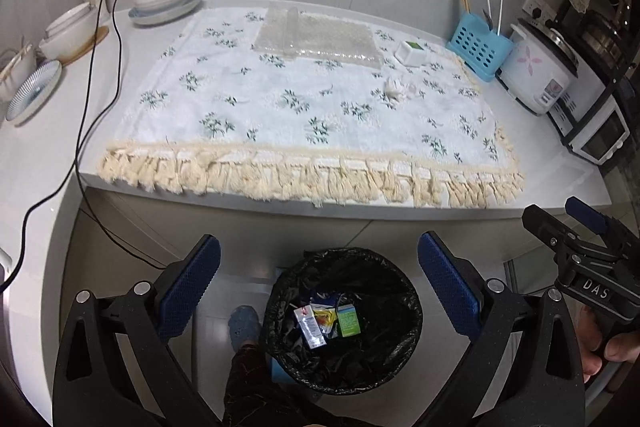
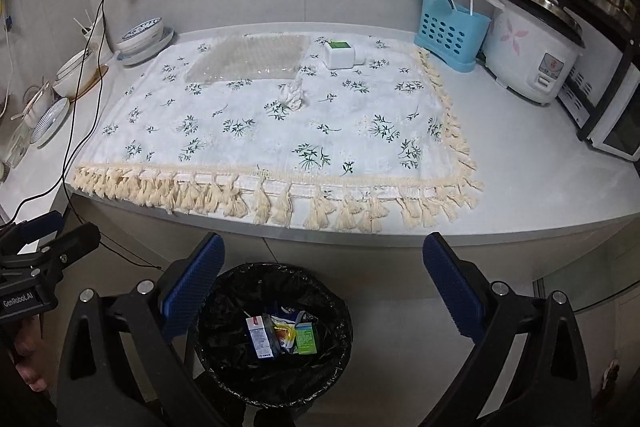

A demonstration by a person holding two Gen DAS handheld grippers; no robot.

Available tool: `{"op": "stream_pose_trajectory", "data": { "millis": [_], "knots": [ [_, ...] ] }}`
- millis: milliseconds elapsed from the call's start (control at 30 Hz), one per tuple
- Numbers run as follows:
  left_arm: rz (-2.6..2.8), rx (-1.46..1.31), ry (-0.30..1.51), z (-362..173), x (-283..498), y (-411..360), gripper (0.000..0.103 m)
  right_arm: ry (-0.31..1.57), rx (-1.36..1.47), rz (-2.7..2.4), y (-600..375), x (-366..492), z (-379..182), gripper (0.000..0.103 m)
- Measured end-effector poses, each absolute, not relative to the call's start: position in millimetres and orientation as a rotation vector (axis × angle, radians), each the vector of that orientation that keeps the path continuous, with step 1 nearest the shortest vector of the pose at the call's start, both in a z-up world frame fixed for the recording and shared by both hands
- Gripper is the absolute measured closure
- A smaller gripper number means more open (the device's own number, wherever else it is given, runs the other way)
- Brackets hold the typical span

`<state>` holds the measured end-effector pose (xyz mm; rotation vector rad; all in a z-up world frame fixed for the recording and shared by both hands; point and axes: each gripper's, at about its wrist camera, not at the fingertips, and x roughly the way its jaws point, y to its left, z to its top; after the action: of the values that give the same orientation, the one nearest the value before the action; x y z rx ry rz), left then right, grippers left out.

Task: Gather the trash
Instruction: 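Raise both tools back over the tablecloth toward the bottle and white box, then grasp the clear plastic bottle with the left tool while the right tool grasps the white box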

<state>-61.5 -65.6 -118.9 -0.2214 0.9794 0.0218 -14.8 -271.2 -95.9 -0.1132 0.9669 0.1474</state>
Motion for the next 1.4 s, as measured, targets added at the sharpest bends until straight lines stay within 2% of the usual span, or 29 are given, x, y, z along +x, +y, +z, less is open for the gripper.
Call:
{"op": "stream_pose_trajectory", "data": {
  "millis": [333, 833, 1033, 1400],
  "knots": [
    [0.004, -0.208, 0.965, -105.6, -27.3, -54.1, 0.006, 0.953, -0.115, 0.132, -263.3, 11.7, -86.7, 0.008],
    [-0.020, -0.201, 0.973, -92.3, 70.1, -6.3, 0.006, 0.958, -0.096, 0.086, -231.7, 98.6, -85.9, 0.009],
    [-0.021, -0.196, 1.000, -100.4, 124.6, 16.4, 0.006, 0.985, -0.106, 0.069, -221.3, 140.9, -95.9, 0.012],
    [-0.065, -0.181, 1.072, -128.5, 229.8, 34.1, 0.006, 1.031, -0.119, 0.004, -225.5, 239.6, -118.2, 0.012]
  ]
}}
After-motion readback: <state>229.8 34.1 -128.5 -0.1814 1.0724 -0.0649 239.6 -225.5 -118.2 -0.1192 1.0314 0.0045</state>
